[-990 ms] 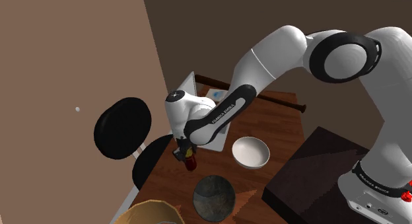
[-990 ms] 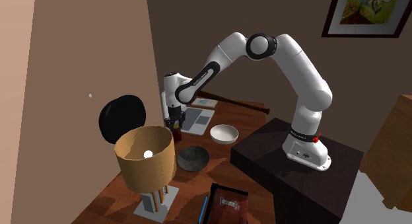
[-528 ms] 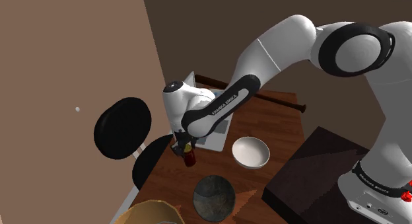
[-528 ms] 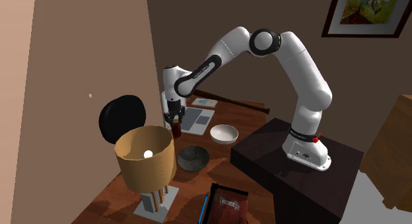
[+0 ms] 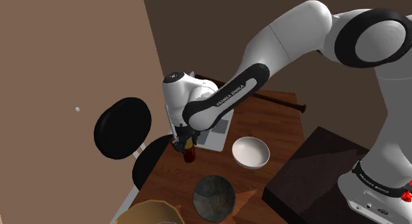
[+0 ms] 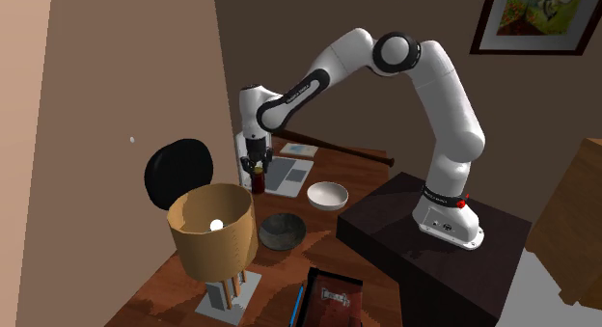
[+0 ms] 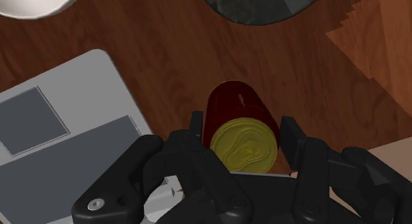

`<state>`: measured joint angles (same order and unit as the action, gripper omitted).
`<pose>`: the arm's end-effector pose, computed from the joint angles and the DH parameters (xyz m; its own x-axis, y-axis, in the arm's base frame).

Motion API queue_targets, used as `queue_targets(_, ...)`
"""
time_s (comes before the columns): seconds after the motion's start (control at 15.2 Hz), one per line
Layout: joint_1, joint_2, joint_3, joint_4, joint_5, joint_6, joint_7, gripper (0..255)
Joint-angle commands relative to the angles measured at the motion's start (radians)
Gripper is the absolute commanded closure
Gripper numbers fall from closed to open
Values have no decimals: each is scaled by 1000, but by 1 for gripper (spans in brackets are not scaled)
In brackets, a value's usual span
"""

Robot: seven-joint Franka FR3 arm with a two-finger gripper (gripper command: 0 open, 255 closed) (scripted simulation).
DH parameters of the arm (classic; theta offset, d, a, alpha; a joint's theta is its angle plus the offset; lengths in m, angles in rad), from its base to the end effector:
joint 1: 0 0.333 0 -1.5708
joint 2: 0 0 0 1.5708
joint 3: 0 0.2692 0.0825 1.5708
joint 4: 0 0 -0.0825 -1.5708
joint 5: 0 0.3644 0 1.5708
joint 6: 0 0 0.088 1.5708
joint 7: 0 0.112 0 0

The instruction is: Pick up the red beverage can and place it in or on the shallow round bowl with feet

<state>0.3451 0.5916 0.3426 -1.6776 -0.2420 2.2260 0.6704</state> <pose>0.5086 0.3840 0.2419 0.9937 0.1119 0.0001 0.1119 -0.9937 0.0031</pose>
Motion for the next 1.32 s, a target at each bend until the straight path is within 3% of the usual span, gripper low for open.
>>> queue_targets(0.0,4,-58,14,-77,9,19,25,255)
queue_targets(0.73,30,-391,116,-477,117,103,130,255)
queue_targets(1.25,45,-331,102,-507,71,185,167,255)
